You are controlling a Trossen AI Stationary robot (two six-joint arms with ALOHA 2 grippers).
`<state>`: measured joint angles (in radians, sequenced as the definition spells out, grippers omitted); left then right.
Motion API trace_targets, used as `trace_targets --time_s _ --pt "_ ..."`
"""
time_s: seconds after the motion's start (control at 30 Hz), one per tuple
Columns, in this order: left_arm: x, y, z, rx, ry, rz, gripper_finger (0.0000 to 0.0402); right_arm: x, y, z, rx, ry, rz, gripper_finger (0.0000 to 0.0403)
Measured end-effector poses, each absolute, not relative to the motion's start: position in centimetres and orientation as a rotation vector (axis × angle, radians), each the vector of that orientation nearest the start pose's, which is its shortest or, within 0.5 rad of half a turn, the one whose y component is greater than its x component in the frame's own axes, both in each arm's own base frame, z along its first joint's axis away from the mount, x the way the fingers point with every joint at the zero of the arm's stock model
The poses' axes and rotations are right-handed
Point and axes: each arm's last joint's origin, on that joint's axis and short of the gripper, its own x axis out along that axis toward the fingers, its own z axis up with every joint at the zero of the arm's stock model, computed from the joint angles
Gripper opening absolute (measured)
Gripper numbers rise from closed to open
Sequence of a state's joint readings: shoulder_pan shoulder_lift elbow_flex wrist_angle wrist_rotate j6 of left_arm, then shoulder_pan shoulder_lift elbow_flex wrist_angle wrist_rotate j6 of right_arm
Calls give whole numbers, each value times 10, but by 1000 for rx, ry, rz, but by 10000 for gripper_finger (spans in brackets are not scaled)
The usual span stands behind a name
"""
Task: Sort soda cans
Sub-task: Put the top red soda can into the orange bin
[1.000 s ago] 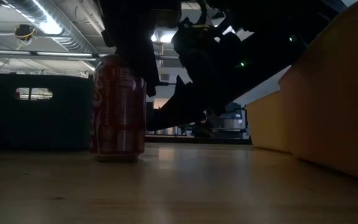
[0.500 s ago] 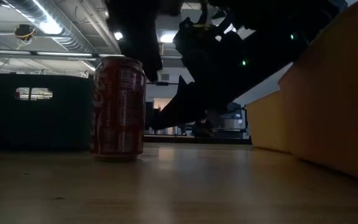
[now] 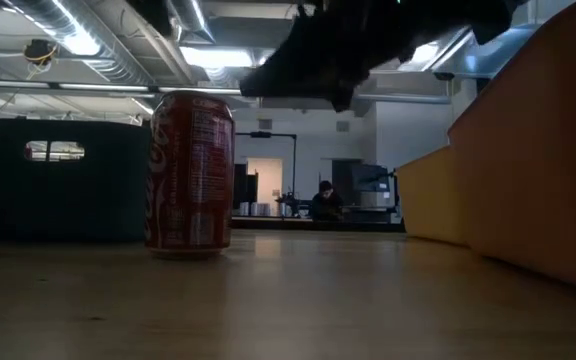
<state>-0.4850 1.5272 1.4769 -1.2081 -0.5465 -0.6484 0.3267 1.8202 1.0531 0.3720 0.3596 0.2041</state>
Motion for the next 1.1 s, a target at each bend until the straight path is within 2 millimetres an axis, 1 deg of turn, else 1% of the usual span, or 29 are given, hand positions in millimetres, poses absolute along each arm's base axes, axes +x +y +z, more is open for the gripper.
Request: trace_targets --time_s 0.07,0.17,0.23,0.27,0.37,0.47,0.53,0.6,0.67,0.7,0.73,0.77,0.97,1.1 --pt "245 -124 335 34 967 401 276 375 117 201 94 314 -36 5" --pt "223 -127 338 19 909 407 276 381 117 213 124 261 19 11" --pt "207 -125 334 -18 889 417 276 387 116 223 138 239 53 32" --pt "200 -122 331 -38 883 425 276 390 116 228 145 227 69 49" --pt "177 -114 318 -113 853 445 276 404 114 241 127 204 112 123" --pt "159 -108 305 -196 803 421 276 425 111 248 80 244 115 214" --pt "151 -105 298 -241 770 393 276 440 108 250 54 311 102 276" --pt "144 -103 291 -279 745 369 276 451 105 252 23 417 86 331" --pt "139 -100 287 -298 728 352 276 459 101 258 8 491 61 375" --pt "138 -100 285 -308 720 344 276 460 101 260 -3 539 49 387" --pt "136 -99 284 -318 712 338 276 461 101 261 -12 573 38 392" --pt "135 -98 282 -327 705 332 276 462 101 263 -16 589 36 390" --pt "135 -98 281 -326 700 325 276 459 106 261 -26 620 43 346" --pt "135 -98 280 -322 702 325 276 455 112 256 -22 674 39 331"
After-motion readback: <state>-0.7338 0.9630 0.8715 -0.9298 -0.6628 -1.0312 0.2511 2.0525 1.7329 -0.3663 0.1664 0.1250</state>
